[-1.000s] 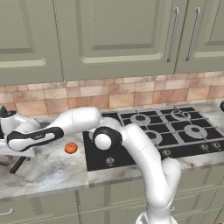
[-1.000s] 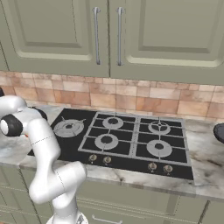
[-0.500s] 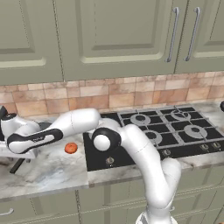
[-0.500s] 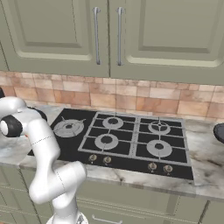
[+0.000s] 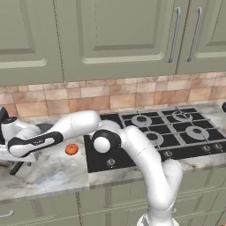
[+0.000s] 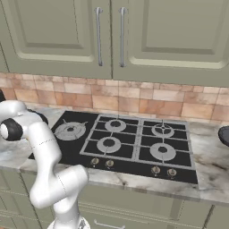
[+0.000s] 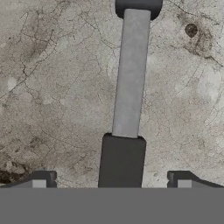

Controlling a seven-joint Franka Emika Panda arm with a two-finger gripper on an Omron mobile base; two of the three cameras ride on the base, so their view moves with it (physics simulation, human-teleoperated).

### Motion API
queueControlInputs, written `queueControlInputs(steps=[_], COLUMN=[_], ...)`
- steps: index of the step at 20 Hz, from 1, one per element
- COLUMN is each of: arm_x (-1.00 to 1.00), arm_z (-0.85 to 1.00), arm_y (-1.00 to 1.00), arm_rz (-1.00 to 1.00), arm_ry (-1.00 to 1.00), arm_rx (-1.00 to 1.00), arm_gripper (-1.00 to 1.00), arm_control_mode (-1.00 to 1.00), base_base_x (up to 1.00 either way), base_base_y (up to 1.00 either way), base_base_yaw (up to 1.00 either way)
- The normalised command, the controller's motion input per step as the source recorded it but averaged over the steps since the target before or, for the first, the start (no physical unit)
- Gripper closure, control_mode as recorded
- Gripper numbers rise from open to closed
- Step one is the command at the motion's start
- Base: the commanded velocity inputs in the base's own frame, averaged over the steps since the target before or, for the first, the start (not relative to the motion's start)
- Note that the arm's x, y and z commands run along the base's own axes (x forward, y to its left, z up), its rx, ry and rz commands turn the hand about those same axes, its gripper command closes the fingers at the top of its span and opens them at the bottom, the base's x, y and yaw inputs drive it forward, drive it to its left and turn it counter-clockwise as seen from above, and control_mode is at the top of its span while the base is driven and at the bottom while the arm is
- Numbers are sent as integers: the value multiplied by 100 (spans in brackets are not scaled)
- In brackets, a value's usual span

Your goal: Place both pans onto different burners. Then place the squash and the chicken drumstick on different pans.

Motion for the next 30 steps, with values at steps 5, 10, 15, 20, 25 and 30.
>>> queueControlInputs(steps=[5,10,15,20,25,30], arm_x=[0,0,0,0,0,-4], arm_z=[-11,-1,0,0,23,57], arm_y=[0,3,0,0,-7,-10], arm_rz=[0,0,0,0,1,0], arm_ry=[0,0,0,0,-6,-8], arm_rx=[0,0,0,0,0,0], arm_gripper=[-100,100,100,100,100,100], arm_control_mode=[-100,-100,-100,-100,-100,-100], base_base_x=[0,0,0,0,0,0], base_base_y=[0,0,0,0,0,0], base_base_yaw=[0,0,0,0,0,0])
